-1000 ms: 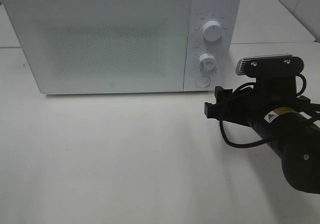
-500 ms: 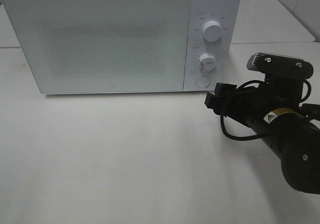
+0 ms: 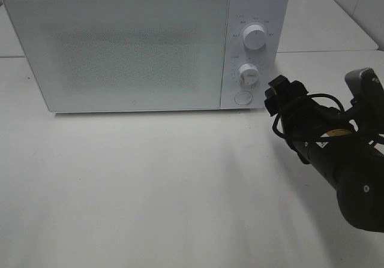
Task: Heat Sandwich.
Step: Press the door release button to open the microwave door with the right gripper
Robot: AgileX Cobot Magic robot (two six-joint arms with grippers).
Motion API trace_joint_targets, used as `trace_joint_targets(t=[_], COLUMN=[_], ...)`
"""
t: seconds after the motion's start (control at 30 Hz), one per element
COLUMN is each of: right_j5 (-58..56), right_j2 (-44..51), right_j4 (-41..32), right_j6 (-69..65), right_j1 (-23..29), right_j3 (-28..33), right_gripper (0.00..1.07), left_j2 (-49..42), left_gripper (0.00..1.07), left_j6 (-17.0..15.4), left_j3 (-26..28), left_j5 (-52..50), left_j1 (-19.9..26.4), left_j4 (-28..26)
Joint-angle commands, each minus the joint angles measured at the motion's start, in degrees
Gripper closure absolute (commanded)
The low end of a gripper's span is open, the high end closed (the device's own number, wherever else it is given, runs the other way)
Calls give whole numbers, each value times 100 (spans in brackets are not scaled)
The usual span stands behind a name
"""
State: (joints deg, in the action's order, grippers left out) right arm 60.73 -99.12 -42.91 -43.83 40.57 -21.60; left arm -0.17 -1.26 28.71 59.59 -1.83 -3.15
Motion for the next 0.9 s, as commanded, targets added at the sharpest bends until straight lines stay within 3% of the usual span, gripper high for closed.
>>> trace_joint_targets(t=[0.03, 0.2, 0.4, 0.53, 0.57, 0.67, 0.9], right_j5=[0, 6, 6, -6, -6, -6, -11], right_j2=[17, 17, 17, 17, 17, 17, 17], right_j4=[92, 86, 63, 63, 63, 63, 63], right_j6=[-985, -1868, -2510, -2876, -2876, -2876, -2876], right_j1=[17, 17, 17, 17, 17, 17, 17], right_j3=[-46, -46, -46, -46, -46, -46, -46], right_gripper=[33, 40, 58, 91, 91, 105, 107], left_j2=[-120, -120, -120, -120, -120, -120, -120], left_gripper=[9, 9, 9, 9, 9, 9, 9], left_j6=[-29, -29, -29, -29, -29, -29, -29], left_j3=[-23, -23, -23, -23, -23, -23, -23], left_j5=[-46, -46, -46, -46, -46, -46, -46], left_j1=[6, 6, 6, 6, 6, 6, 6], left_j4=[-40, -40, -40, -40, -40, -40, -40])
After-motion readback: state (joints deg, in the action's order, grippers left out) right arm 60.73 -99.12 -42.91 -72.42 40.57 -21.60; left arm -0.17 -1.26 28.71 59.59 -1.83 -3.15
